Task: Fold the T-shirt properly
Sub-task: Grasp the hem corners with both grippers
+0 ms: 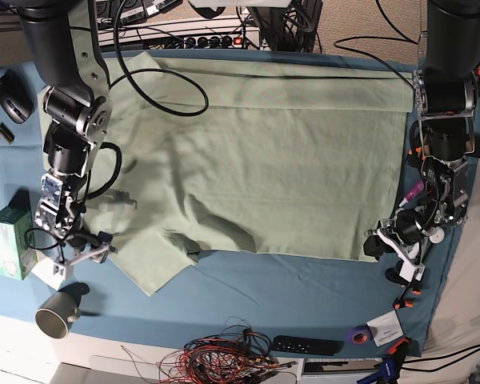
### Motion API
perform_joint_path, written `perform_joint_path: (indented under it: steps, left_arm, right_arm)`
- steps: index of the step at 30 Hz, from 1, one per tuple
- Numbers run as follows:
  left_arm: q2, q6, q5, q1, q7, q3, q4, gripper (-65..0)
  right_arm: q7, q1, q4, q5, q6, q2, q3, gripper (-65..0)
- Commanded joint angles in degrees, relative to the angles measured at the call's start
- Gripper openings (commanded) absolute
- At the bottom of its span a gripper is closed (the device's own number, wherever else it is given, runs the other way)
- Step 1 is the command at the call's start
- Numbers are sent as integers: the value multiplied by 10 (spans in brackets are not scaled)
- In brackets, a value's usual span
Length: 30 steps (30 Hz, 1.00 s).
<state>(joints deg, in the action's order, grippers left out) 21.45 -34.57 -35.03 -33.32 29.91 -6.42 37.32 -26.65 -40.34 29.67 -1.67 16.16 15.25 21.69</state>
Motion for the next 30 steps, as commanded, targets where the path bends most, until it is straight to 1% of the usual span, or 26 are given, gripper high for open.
perform_joint_path:
  steps: [1,3,6,10,13,17,21,22,26,27,28,29,30]
  left_arm:
    - [8,-5,-10,-19,-14,-2,8,-650]
    - [8,-5,-10,-19,-14,-2,8,-650]
    - [8,-5,-10,-19,-14,-2,8,-650]
    - [8,-4,-10,-19,-14,-2,8,-650]
    - [8,-5,-10,-19,-15,-2,8,-650]
    - [8,-5,-10,-19,-15,-2,8,-650]
    - [8,-5,-10,-19,-15,-2,8,-650]
    - [8,-5,-10,-19,-14,-2,8,-650]
    - [8,-5,-10,-19,-14,-2,8,-650]
    - [8,-5,-10,-19,-14,-2,8,-650]
    - [8,-5,-10,-19,-14,-2,8,-650]
    - [8,-5,-10,-19,-14,-2,8,-650]
    - [8,-4,-10,-19,-14,-2,8,-650]
  right_arm:
    - [12,-22,-2,3,-6,8,0,-295]
    - [16,-21,-24,1,-10,9,0,-296]
    - [21,-12,-35,4,-6,7,0,-296]
    - [21,8,-35,35,35,7,0,-296]
    - [20,21,-35,53,50,5,0,-296]
    - [18,29,-35,59,75,5,0,-296]
    - [14,29,-35,93,107,5,0,-296]
    - [14,29,-35,96,111,5,0,-296]
    - [14,29,-35,96,110,5,0,-301]
    - [14,29,-35,96,110,5,0,-323]
    - [14,29,-35,96,110,5,0,-364]
    - [15,29,-35,96,110,5,0,-435]
    - [19,29,-35,96,110,5,0,-529]
